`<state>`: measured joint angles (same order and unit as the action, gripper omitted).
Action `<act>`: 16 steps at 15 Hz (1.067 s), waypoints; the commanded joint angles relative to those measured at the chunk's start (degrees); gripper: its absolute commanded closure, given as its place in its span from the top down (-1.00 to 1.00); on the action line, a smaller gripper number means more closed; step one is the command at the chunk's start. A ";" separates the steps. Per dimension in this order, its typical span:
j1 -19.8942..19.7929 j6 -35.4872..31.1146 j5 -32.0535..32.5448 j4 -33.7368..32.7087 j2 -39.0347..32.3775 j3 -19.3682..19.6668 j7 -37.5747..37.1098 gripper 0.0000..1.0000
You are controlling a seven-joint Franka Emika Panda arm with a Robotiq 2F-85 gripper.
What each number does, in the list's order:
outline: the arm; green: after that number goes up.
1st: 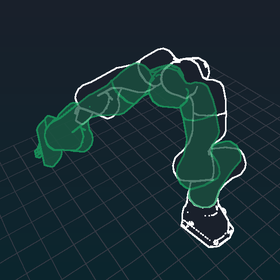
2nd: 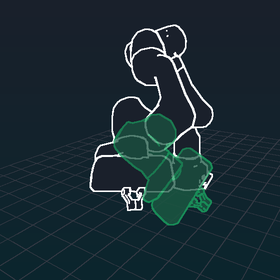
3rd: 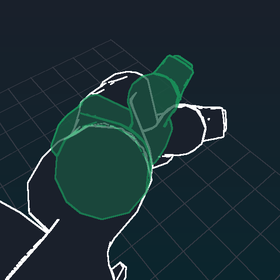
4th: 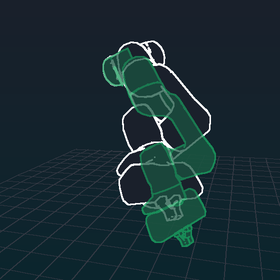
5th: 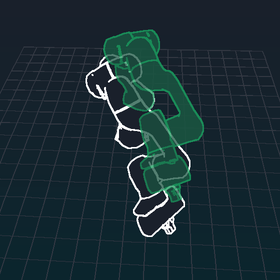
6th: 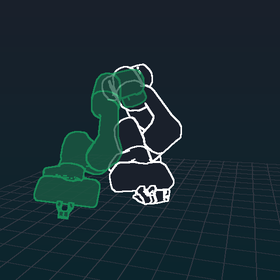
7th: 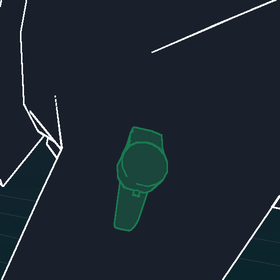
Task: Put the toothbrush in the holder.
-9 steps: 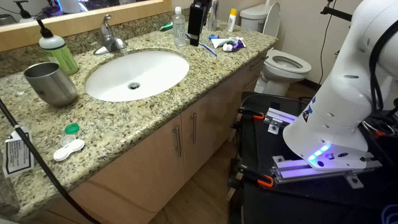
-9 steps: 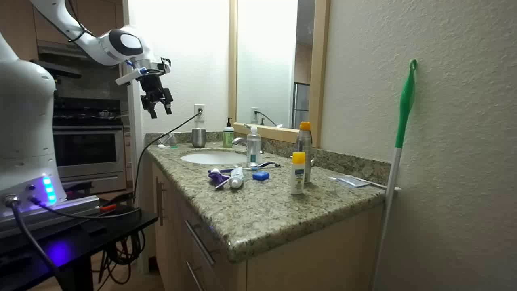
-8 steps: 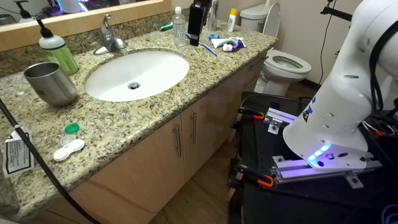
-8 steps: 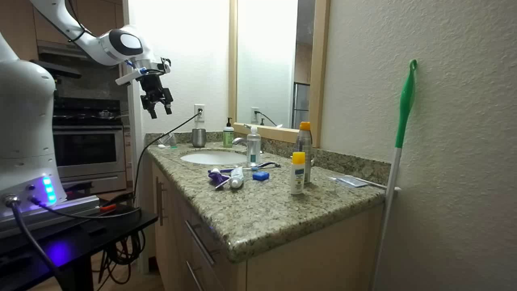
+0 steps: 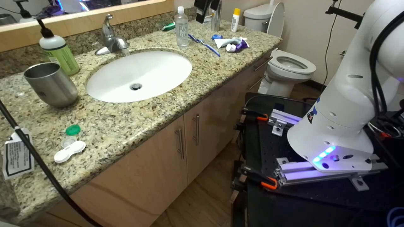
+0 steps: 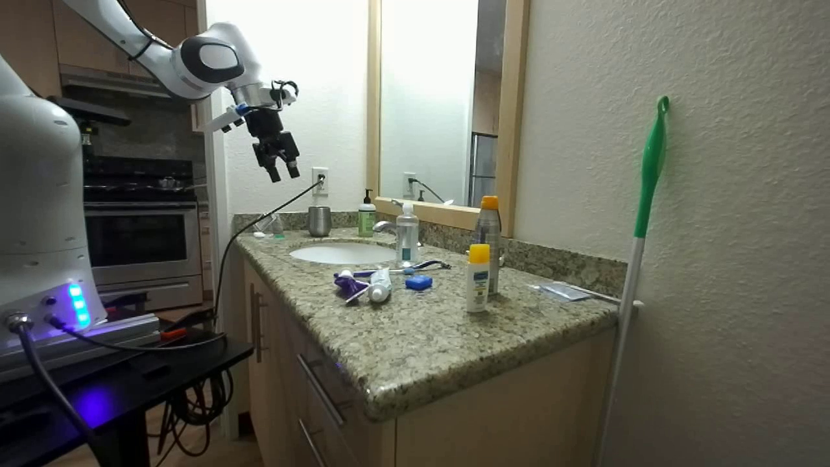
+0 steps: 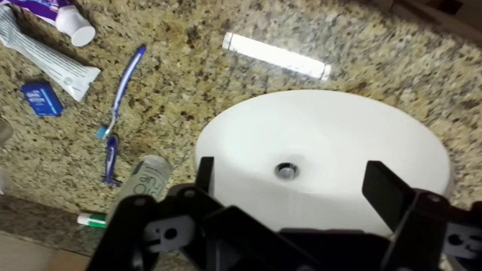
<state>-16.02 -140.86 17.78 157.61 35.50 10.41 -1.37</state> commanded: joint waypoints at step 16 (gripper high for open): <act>-5.56 -3.25 -17.69 -23.03 -26.52 14.21 -1.58 1.00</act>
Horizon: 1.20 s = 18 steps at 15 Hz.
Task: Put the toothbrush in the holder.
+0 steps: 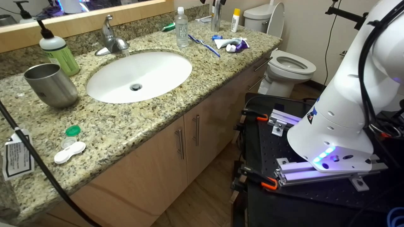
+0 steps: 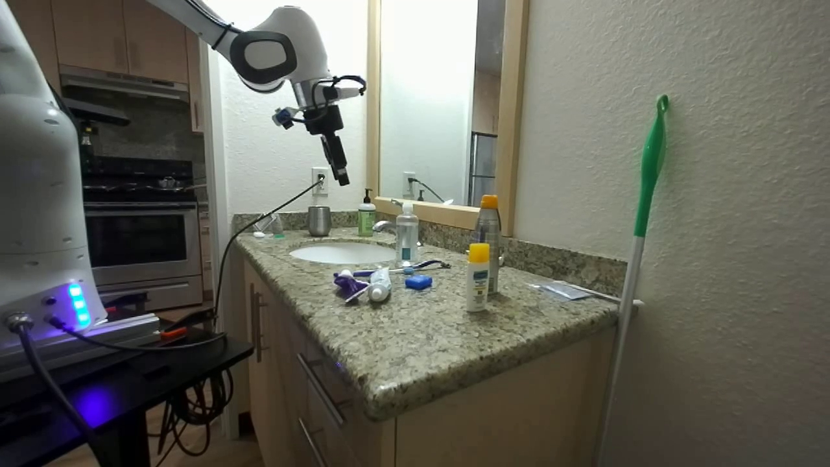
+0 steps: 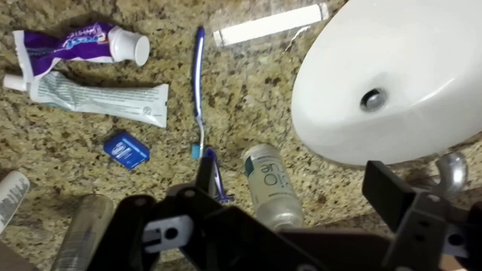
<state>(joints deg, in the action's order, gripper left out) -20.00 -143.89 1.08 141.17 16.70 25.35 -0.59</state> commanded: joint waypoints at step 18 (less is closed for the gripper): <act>-3.25 -3.36 1.47 -11.10 -20.81 -0.02 -9.28 1.00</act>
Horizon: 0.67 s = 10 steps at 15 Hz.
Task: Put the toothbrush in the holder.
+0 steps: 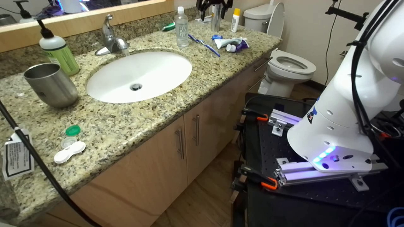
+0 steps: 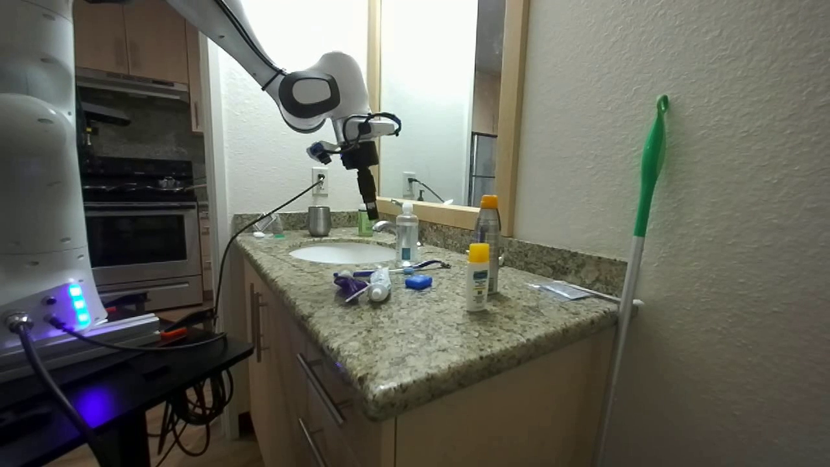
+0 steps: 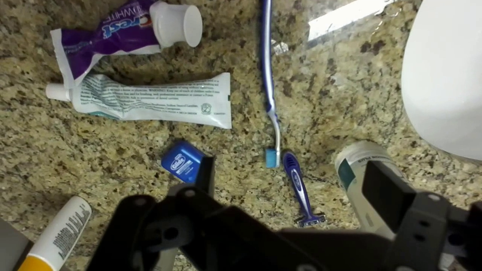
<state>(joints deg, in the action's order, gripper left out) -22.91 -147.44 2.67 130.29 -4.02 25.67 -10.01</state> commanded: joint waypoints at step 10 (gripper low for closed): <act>-0.37 0.44 -6.55 -1.52 -4.05 -0.86 2.97 1.00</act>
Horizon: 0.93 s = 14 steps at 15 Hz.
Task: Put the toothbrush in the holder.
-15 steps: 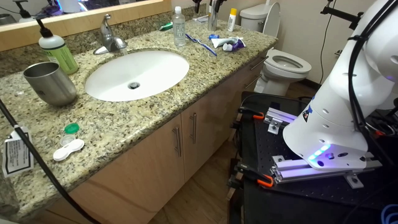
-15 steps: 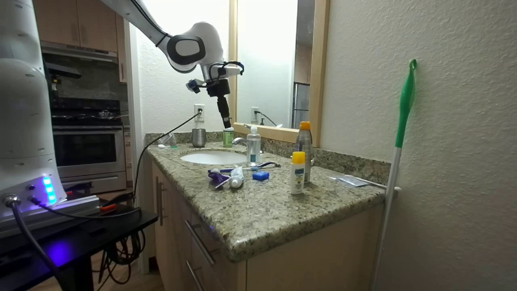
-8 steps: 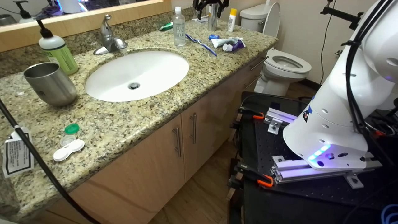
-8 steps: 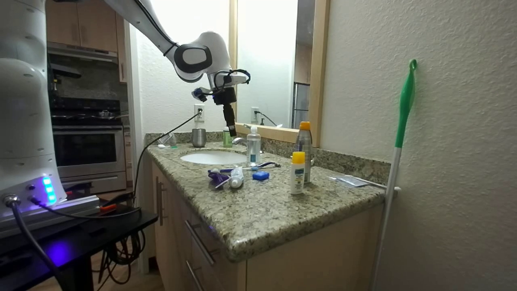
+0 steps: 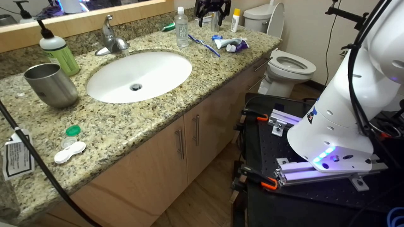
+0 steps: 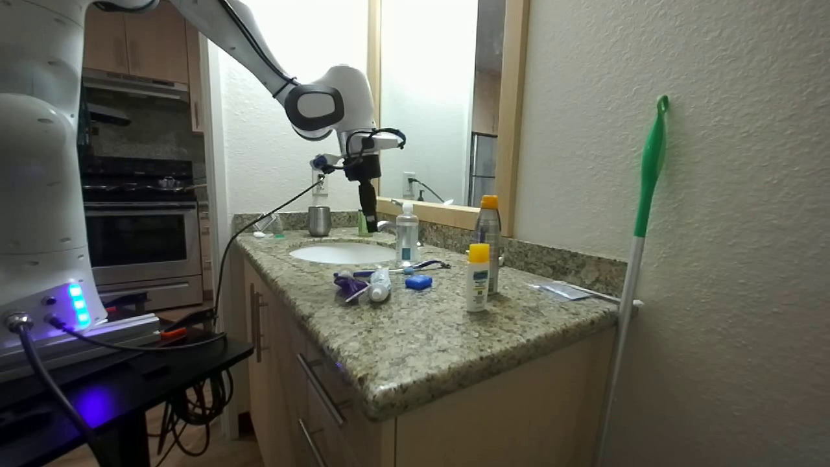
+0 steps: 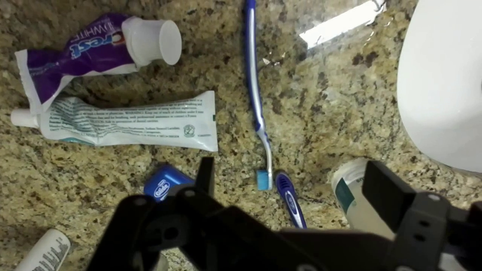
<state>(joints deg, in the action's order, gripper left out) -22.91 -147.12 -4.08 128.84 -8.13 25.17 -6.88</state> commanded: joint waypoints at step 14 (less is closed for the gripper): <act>-0.20 0.03 0.78 -6.54 -9.12 -0.48 -1.95 1.00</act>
<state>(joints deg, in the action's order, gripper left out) -22.86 -147.26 -4.05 125.51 -13.76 25.01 -7.50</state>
